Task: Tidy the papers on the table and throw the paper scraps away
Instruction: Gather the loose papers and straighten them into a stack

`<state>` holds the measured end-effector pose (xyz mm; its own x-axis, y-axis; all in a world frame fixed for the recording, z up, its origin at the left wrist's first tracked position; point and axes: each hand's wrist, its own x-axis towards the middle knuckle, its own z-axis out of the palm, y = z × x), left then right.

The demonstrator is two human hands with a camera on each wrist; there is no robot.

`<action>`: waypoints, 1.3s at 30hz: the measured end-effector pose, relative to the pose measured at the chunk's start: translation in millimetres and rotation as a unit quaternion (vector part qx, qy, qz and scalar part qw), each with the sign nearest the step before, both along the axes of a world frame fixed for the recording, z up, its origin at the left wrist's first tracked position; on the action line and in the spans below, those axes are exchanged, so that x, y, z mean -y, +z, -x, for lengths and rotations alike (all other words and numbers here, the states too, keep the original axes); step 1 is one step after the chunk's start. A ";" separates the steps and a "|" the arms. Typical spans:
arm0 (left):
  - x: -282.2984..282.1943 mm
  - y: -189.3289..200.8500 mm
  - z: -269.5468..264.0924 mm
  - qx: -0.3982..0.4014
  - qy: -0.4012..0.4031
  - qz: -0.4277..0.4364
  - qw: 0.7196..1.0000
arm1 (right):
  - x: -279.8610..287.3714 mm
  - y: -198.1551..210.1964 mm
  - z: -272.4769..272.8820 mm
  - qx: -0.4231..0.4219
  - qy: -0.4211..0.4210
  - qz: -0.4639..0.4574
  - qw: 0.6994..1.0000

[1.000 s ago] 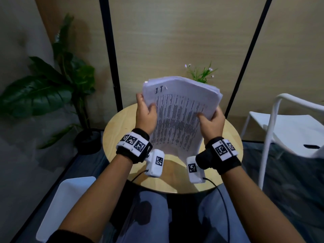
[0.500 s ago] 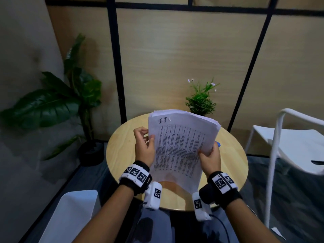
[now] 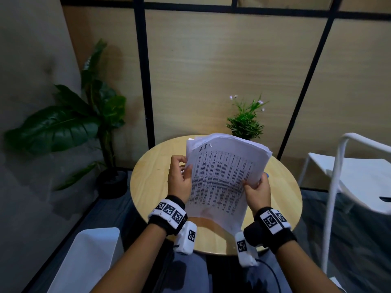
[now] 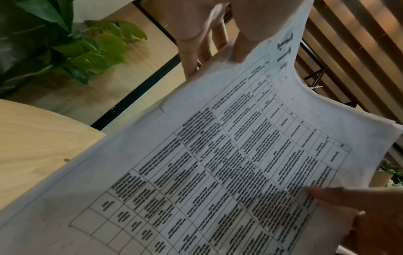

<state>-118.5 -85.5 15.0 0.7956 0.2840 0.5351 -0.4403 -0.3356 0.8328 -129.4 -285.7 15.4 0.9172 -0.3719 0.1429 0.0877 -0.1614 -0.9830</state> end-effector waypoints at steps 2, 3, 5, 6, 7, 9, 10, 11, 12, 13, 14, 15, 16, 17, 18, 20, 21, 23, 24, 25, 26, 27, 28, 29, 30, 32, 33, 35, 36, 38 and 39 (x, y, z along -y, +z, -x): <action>0.3 2.5 1.1 0.009 0.014 -0.013 1.000 | -0.1 0.7 0.1 0.000 0.000 -0.003 1.000; 0.5 3.8 1.5 0.012 0.015 -0.016 1.000 | -0.4 1.4 0.3 -0.001 0.001 -0.004 1.000; 1.6 5.1 2.5 0.016 0.003 -0.012 1.000 | -0.3 1.7 -0.4 -0.004 0.002 -0.006 1.000; 2.3 5.2 2.4 0.013 -0.003 -0.007 1.000 | -0.2 1.8 -0.5 -0.005 0.001 -0.006 1.000; 2.8 5.4 2.1 0.012 -0.004 -0.001 1.000 | -0.1 1.9 -0.6 -0.004 0.001 -0.005 1.000; 3.6 6.4 1.4 0.013 -0.003 0.007 1.000 | 0.3 1.3 -0.9 -0.003 0.000 -0.003 1.000; 3.9 6.9 1.3 0.015 -0.004 0.013 1.000 | 0.4 0.8 -1.3 -0.003 -0.002 -0.002 1.000; 3.9 6.5 0.8 0.016 -0.006 0.017 1.000 | 0.4 0.5 -1.5 -0.004 -0.003 -0.001 1.000; 4.1 6.3 0.6 0.016 -0.009 0.023 1.000 | 0.3 0.2 -1.9 -0.006 -0.003 0.000 1.000; 3.9 5.7 -0.1 0.014 -0.010 0.026 1.000 | 0.3 -0.1 -2.3 -0.007 -0.003 0.000 1.000; 4.1 5.5 -0.3 0.012 -0.011 0.028 0.999 | 0.3 -0.4 -2.7 -0.009 -0.003 -0.001 1.000; 4.3 5.3 -0.4 0.009 -0.010 0.029 0.999 | 0.2 -0.2 -2.6 -0.010 -0.002 -0.003 1.000; 4.7 5.3 -0.7 0.005 -0.007 0.027 1.000 | 0.1 -0.1 -2.5 -0.011 -0.001 -0.004 1.000; 5.0 5.3 -1.0 0.001 -0.004 0.025 1.000 | 0.3 -0.1 -2.5 -0.011 -0.001 -0.005 1.000; 5.3 5.7 -1.1 -0.001 -0.002 0.023 1.000 | 0.4 0.1 -2.2 -0.011 0.000 -0.006 1.000; 5.3 6.0 -0.9 0.000 -0.004 0.019 1.000 | 0.3 0.4 -2.0 -0.010 0.000 -0.004 1.000; 5.2 5.4 -1.4 0.003 -0.006 0.014 1.000 | 0.4 0.6 -1.7 -0.010 0.000 -0.004 1.000; 5.3 4.1 -2.5 0.009 -0.006 0.010 1.000 | 0.6 0.3 -1.3 -0.010 0.001 -0.006 1.000; 5.2 3.5 -3.4 0.014 -0.001 0.008 1.000 | 0.7 0.4 -0.8 -0.009 0.003 -0.006 1.000; 4.7 3.1 -4.6 0.020 0.004 0.002 1.000 | 0.6 0.5 -0.4 -0.008 0.004 -0.006 1.000; 4.5 3.6 -4.9 0.024 0.005 -0.007 1.000 | 0.6 0.3 -0.4 -0.007 0.005 -0.005 1.000; 4.2 4.1 -5.3 0.023 0.001 -0.013 1.000 | 0.4 0.3 -0.4 -0.007 0.007 -0.004 1.000; 4.6 5.7 -4.0 0.022 -0.014 -0.014 1.000 | 0.1 0.2 -0.7 -0.007 0.009 -0.004 1.000; 5.2 6.5 -2.7 0.016 -0.042 -0.014 0.999 | -0.3 0.3 -1.0 -0.006 0.011 -0.004 1.000; 6.2 8.4 0.3 0.005 -0.076 -0.020 0.997 | -0.8 0.4 -1.5 -0.005 0.013 -0.004 1.000; 8.3 8.5 5.4 -0.024 -0.130 -0.055 0.990 | -1.4 -0.2 -2.9 -0.001 0.012 -0.001 1.000; 9.1 7.0 6.6 -0.033 -0.136 -0.076 0.987 | -1.8 -0.4 -3.4 0.000 0.011 0.000 1.000; 9.7 5.8 9.5 -0.044 -0.134 -0.090 0.986 | -2.3 -1.4 -4.6 -0.001 0.007 0.000 1.000; 9.9 5.9 10.9 -0.038 -0.130 -0.096 0.986 | -2.7 -1.9 -5.2 -0.002 0.004 -0.001 1.000; 11.7 9.7 14.1 -0.002 -0.104 -0.119 0.987 | -3.0 -2.5 -6.3 -0.002 0.001 0.000 1.000; 12.1 11.6 14.0 0.021 -0.082 -0.132 0.988 | -3.0 -2.3 -6.4 -0.003 0.000 0.002 1.000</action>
<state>-132.4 -97.6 26.6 0.7951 -0.0012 0.6065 -0.5392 -0.4594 0.7059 -123.0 -282.8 13.1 0.9181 -0.3714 0.1384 0.0816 -0.1646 -0.9830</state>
